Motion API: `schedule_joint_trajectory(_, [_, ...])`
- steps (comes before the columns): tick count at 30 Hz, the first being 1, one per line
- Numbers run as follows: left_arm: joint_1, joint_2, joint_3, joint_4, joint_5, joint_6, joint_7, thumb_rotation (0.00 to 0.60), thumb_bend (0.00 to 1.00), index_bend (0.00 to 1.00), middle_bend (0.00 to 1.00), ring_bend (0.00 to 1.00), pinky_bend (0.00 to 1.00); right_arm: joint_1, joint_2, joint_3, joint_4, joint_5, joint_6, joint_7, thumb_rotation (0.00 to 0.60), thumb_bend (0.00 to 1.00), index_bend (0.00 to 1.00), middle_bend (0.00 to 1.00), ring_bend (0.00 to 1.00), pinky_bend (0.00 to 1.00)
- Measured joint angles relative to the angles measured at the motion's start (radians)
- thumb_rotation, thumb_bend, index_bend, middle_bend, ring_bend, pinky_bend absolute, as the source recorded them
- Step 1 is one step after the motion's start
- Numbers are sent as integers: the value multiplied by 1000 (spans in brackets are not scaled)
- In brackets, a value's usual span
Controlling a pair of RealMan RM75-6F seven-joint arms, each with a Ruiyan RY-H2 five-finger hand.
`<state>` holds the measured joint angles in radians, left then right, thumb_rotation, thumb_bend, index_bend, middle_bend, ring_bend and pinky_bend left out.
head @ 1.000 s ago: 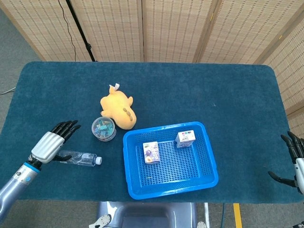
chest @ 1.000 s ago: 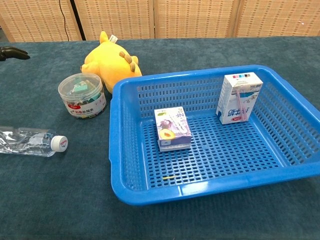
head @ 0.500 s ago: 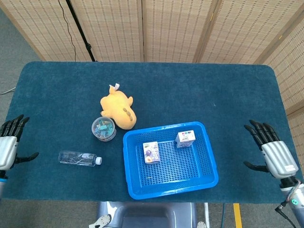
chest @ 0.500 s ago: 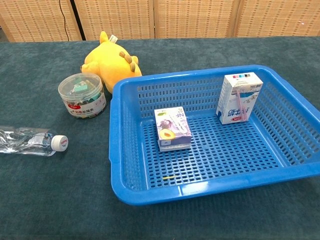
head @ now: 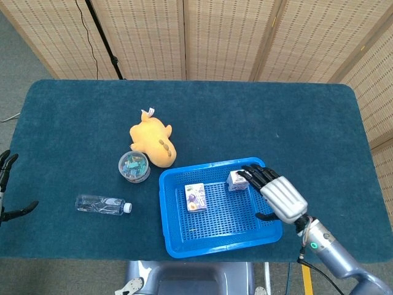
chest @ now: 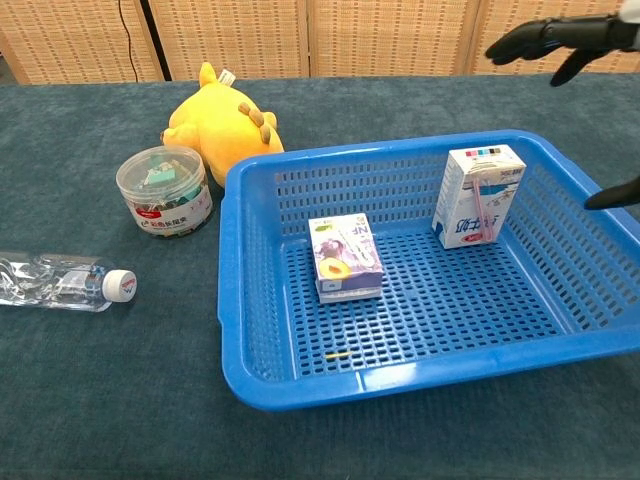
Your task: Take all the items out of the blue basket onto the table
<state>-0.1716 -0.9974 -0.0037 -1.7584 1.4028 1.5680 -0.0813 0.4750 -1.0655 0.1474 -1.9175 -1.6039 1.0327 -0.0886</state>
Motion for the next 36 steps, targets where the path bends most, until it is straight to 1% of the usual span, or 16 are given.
schedule_joint_trajectory(5, [4,11,-15,14,-1,-18,-45,600,54,0,0,0,0,72,-110,36,24,115,-57,-149,600,0,95,112,108,204])
schedule_joint_trajectory(11, [10,20,-28,27,5,-42,-77,600,54,0,0,0,0,139,-195,64,70,202,-86,-315,600,0,118,139,129,208])
schedule_joint_trajectory(17, [15,23,-36,31,18,-56,-86,600,55,0,0,0,0,192,-235,59,105,291,-110,-453,600,0,149,154,148,233])
schedule_joint_trajectory(21, [18,24,-40,32,26,-60,-90,600,55,0,0,0,0,202,-250,41,130,313,-104,-485,600,0,169,177,178,246])
schedule_joint_trajectory(25, [21,24,-42,34,31,-64,-92,600,54,0,0,0,0,200,-254,26,145,322,-88,-488,600,0,191,198,199,259])
schedule_joint_trajectory(30, [23,24,-46,33,41,-72,-91,600,55,0,0,0,0,191,-248,10,159,303,-58,-473,600,0,210,227,227,270])
schedule_joint_trajectory(36, [26,22,-50,30,44,-75,-83,600,55,0,0,0,0,180,-244,-15,171,265,-30,-451,600,0,217,243,234,272])
